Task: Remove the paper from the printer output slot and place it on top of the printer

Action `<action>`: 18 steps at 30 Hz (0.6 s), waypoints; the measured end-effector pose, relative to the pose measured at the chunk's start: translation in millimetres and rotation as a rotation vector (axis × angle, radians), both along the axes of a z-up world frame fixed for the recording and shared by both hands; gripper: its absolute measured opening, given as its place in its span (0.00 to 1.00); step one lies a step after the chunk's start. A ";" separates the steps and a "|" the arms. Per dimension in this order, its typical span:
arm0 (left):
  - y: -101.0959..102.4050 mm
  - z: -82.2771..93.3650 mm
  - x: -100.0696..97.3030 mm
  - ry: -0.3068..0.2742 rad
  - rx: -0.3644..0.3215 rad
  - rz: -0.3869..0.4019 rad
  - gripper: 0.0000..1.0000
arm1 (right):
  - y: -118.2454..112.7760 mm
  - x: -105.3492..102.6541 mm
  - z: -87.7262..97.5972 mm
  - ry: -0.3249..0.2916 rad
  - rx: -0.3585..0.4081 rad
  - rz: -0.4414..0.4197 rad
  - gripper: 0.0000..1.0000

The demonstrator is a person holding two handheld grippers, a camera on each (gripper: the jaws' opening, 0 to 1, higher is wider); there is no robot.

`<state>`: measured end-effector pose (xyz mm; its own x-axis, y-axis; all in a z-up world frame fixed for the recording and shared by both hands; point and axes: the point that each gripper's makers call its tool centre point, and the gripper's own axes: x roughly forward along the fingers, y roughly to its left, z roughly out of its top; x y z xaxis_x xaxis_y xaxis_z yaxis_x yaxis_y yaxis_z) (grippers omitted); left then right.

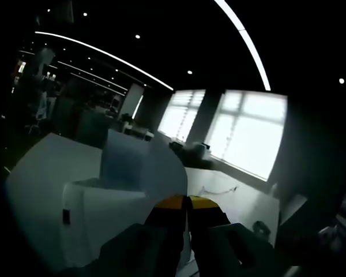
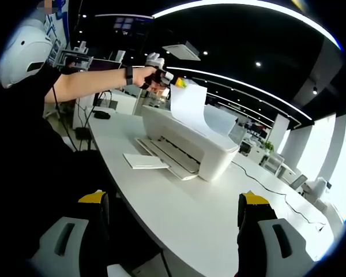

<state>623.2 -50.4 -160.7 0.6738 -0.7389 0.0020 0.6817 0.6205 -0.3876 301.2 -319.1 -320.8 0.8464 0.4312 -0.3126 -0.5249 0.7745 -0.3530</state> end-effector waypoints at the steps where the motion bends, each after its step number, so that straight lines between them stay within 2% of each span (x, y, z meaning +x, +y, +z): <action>1: -0.1 -0.4 -0.2 0.001 0.000 0.000 0.05 | 0.0 -0.1 0.3 -0.001 0.001 0.000 0.88; 18: 0.6 -3.4 4.1 0.008 0.008 -0.001 0.06 | 0.7 0.7 -1.4 0.004 0.000 -0.001 0.88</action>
<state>627.3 -49.8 -164.2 0.6727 -0.7398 -0.0097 0.6794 0.6228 -0.3880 301.9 -318.4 -322.2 0.8454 0.4306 -0.3160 -0.5258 0.7751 -0.3504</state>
